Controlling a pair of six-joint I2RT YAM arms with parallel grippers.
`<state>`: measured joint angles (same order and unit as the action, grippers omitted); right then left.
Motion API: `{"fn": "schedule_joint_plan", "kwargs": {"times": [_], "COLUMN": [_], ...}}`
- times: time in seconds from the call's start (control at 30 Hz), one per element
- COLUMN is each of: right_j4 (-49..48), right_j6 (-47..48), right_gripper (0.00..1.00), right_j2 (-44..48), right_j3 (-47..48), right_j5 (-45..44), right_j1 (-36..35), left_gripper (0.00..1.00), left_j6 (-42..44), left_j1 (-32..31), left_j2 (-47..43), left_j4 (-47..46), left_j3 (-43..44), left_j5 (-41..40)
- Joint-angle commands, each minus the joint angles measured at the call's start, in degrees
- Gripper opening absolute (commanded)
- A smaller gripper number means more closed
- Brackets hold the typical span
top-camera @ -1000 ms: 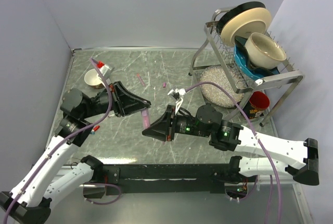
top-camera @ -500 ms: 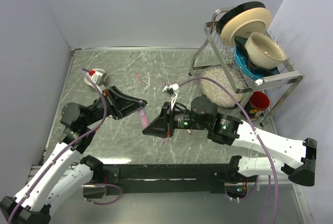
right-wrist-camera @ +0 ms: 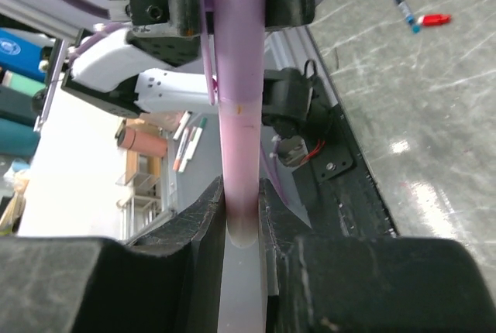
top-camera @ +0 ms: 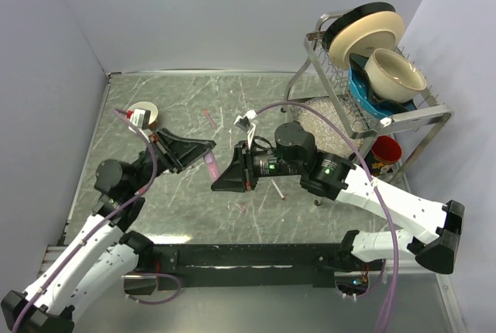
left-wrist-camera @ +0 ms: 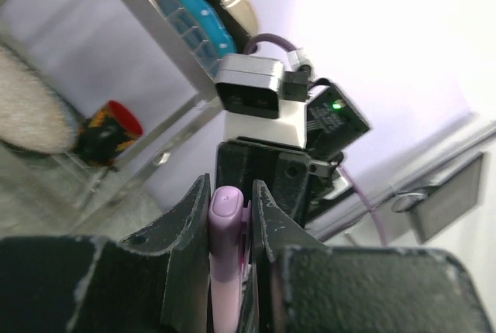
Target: Insert the pens into the pen caps
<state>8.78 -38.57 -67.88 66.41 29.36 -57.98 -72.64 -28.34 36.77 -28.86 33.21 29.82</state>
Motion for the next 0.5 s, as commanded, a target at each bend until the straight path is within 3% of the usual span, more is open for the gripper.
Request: {"fn": "schedule_joint_plan", "kwargs": {"times": [0.0, 0.1, 0.3, 0.4, 0.47], "right_j4": [-17.48, -18.79, -13.79, -12.03, -10.11], "right_j6": [2.0, 1.22, -0.28, -1.86, -2.3], "right_gripper": [0.17, 0.49, 0.74, 0.91, 0.92], "right_j2": [1.25, 6.06, 20.64, 27.85, 30.51], "right_j3": [5.23, -4.42, -19.99, -25.09, -26.59], "right_j5": [-13.37, -10.21, -12.13, -14.33, -15.91], "right_j1": [4.89, 4.71, 3.49, 2.52, 2.25], "left_gripper": [0.01, 0.01, 0.01, 0.01, 0.01], "left_j6": [11.27, 17.7, 25.17, 27.37, 27.9], "left_j1": [-4.36, -3.48, 1.87, 4.86, 5.66], "left_j2": [5.12, 11.36, 22.61, 25.96, 27.47], "left_j4": [24.97, 31.82, 35.98, 35.46, 32.22], "left_j3": [10.68, 19.22, 27.6, 26.21, 24.1], "left_j5": [11.68, 8.95, 7.8, 5.52, 3.06]}}
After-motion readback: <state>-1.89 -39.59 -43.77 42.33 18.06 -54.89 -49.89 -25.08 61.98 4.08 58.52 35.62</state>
